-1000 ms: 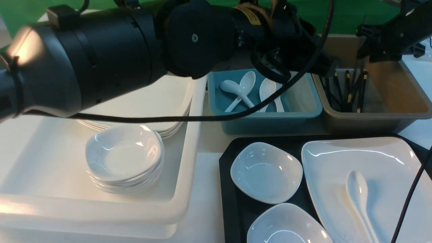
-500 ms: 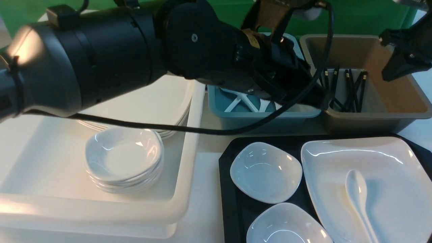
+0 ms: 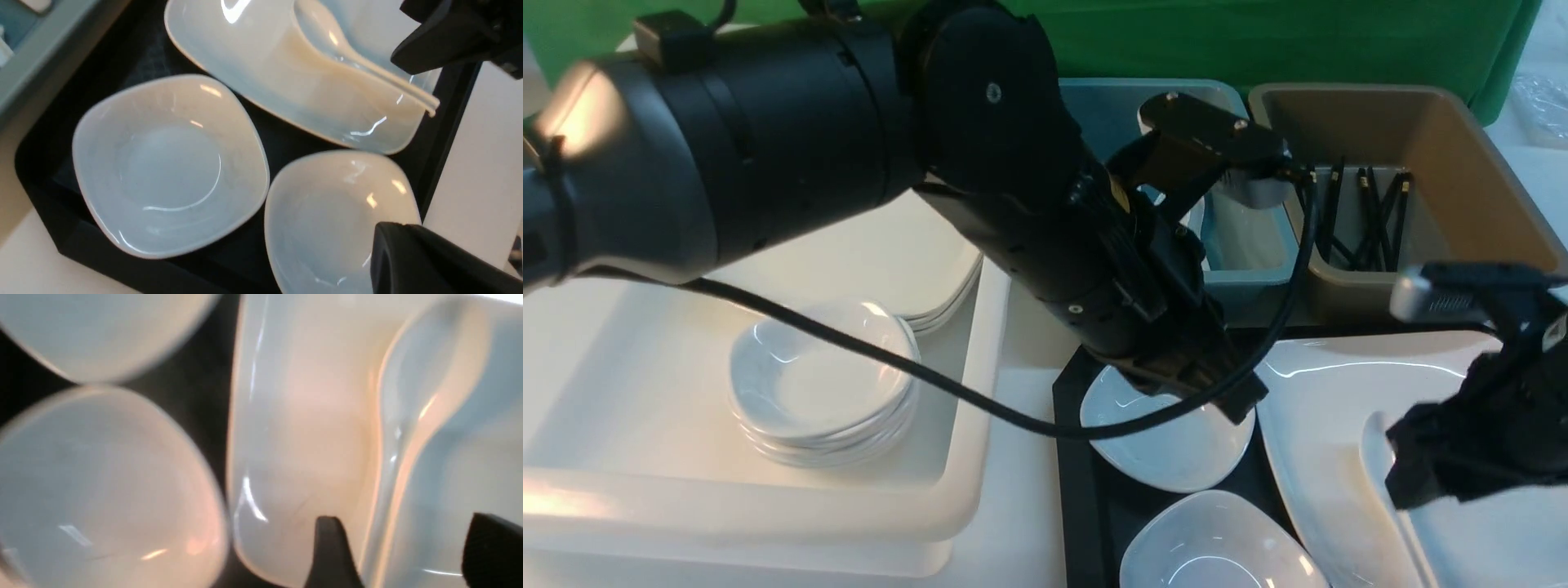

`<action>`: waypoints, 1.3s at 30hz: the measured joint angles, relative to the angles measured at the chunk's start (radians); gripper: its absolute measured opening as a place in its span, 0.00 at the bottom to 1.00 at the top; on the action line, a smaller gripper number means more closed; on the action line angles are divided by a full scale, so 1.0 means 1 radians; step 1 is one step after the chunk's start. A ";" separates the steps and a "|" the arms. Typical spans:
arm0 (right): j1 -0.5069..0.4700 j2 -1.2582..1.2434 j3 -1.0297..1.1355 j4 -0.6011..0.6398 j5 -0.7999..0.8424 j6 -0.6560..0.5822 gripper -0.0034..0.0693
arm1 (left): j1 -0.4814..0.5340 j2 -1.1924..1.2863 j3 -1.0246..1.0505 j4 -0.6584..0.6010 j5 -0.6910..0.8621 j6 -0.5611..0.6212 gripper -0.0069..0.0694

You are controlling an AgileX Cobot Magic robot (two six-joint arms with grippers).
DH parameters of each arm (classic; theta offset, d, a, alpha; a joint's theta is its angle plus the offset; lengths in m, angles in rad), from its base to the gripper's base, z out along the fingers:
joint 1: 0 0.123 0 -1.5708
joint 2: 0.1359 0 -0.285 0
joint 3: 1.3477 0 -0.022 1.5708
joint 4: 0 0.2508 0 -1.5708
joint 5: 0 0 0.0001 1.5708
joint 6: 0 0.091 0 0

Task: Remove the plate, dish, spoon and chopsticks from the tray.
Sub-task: Use the right arm to grab a soup spoon from the plate, then use the right arm to put the soup spoon into the small storage box in the middle

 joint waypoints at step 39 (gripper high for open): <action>0.010 0.354 -0.825 0.201 -0.042 -0.103 0.26 | 0.130 -0.116 0.051 0.232 -0.616 -0.315 0.09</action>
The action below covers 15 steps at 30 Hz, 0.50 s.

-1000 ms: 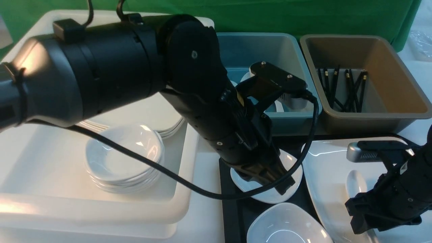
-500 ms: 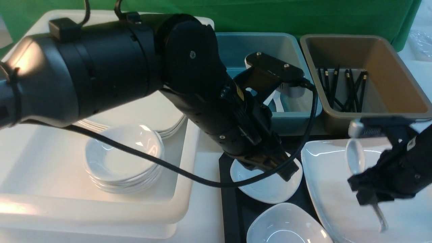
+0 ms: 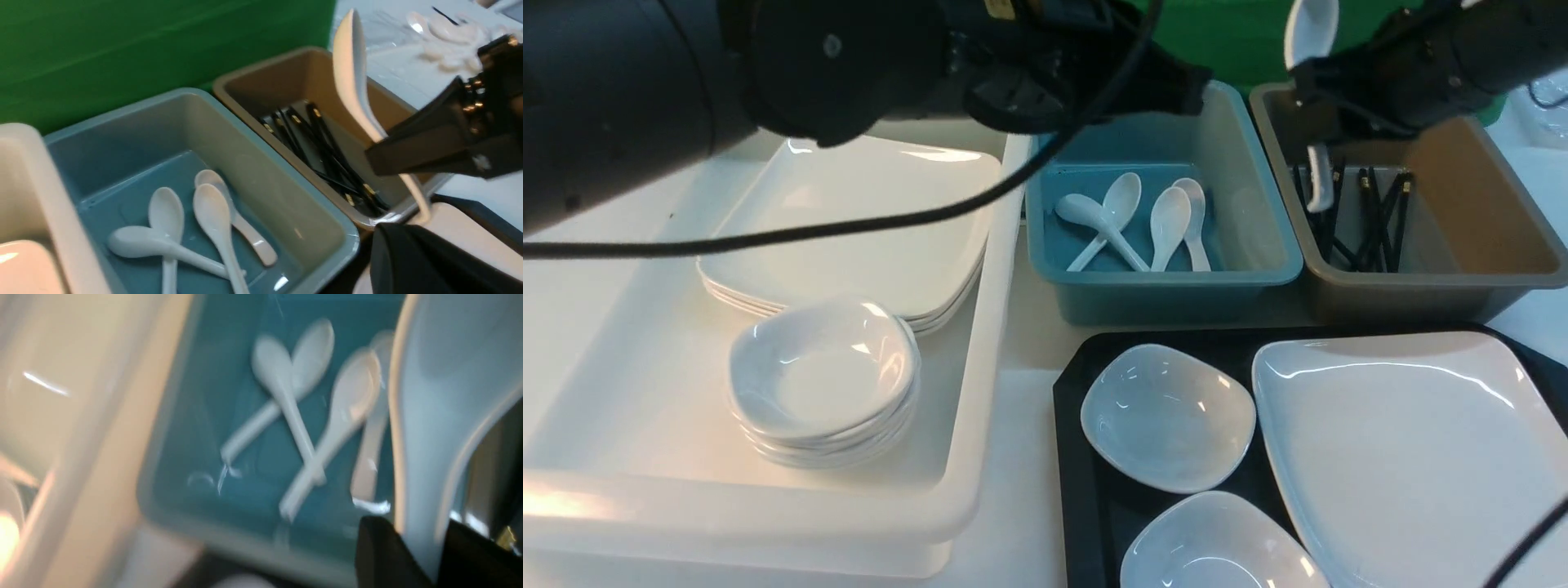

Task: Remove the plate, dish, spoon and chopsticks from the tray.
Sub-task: Use the right arm to put the soup spoon into the small storage box in the middle

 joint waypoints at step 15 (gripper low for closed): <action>0.023 0.321 -0.262 0.062 0.030 0.029 0.57 | 0.024 0.001 0.001 -0.001 0.226 -0.015 0.09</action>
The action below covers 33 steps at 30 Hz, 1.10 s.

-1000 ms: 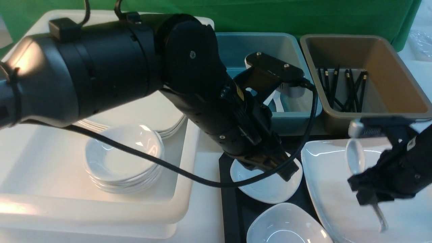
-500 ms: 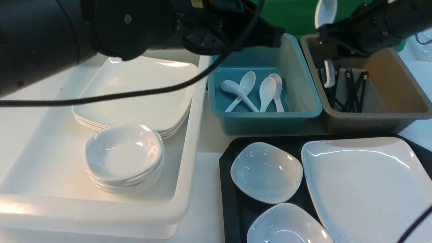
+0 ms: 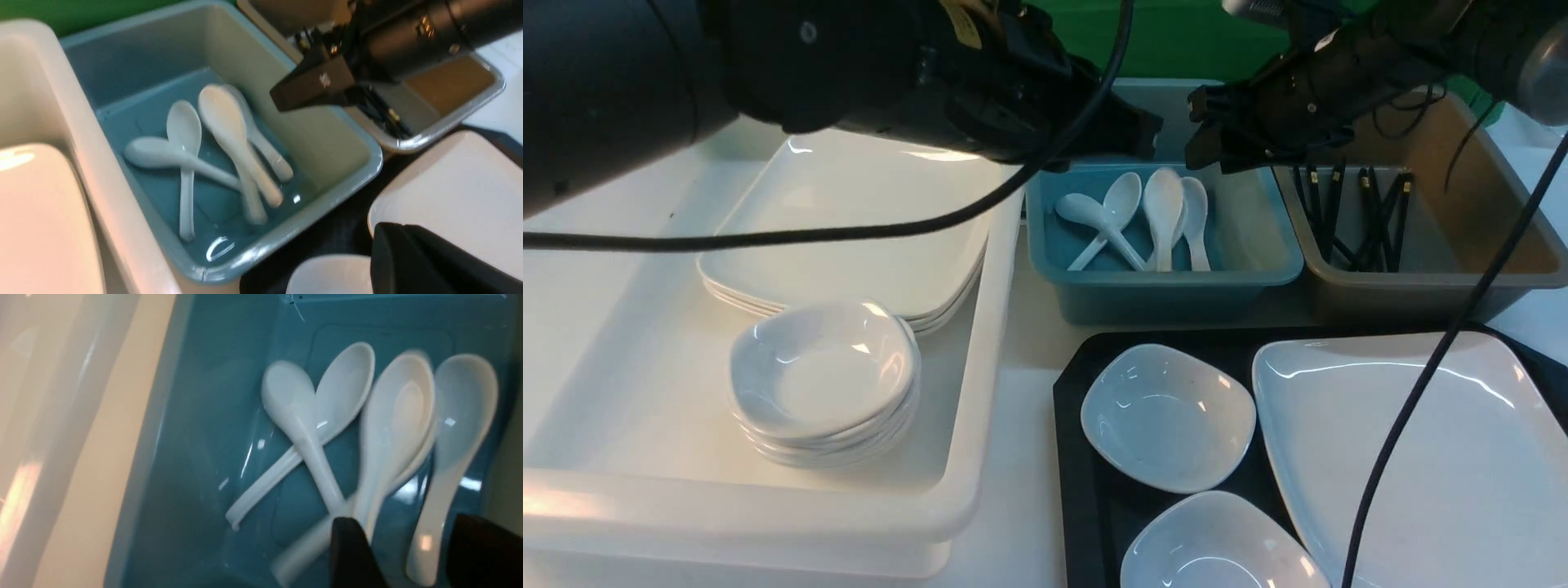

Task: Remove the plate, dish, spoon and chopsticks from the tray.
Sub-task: Use the right arm to put the soup spoon into the small storage box in the middle, then use the left arm to grab a small plate from the dinner plate

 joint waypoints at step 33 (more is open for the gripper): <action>-0.017 -1.293 1.066 -0.167 0.242 -0.113 0.08 | -0.227 0.374 -0.109 -0.066 0.523 0.130 0.22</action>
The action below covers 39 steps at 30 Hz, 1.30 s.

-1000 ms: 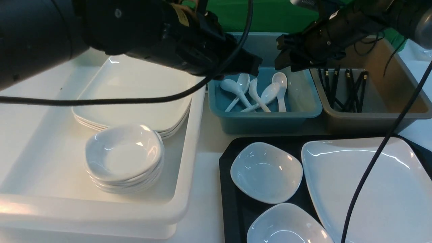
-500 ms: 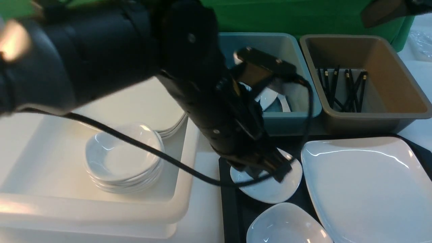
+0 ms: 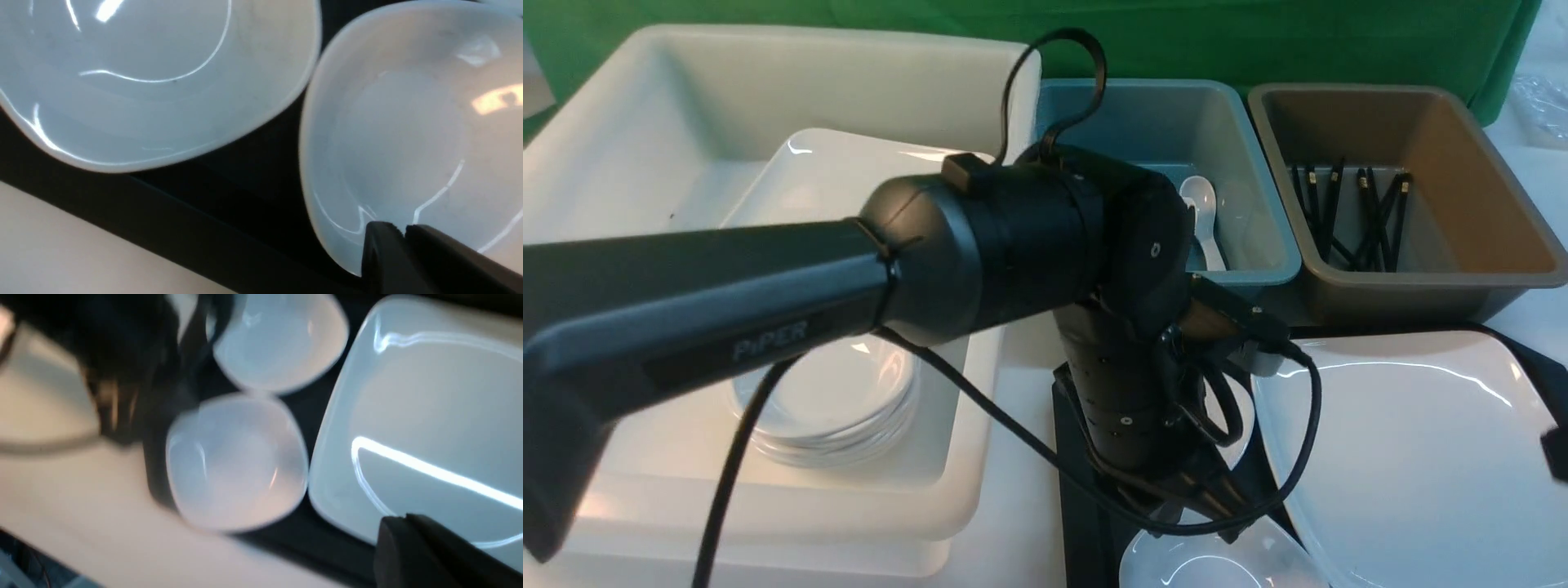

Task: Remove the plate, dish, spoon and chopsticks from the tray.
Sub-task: Use the left arm to grab a small plate from the dinner plate

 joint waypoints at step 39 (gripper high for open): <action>0.000 -0.076 0.201 0.205 -0.073 -0.286 0.08 | 0.002 0.098 -0.023 -0.031 -0.010 -0.028 0.18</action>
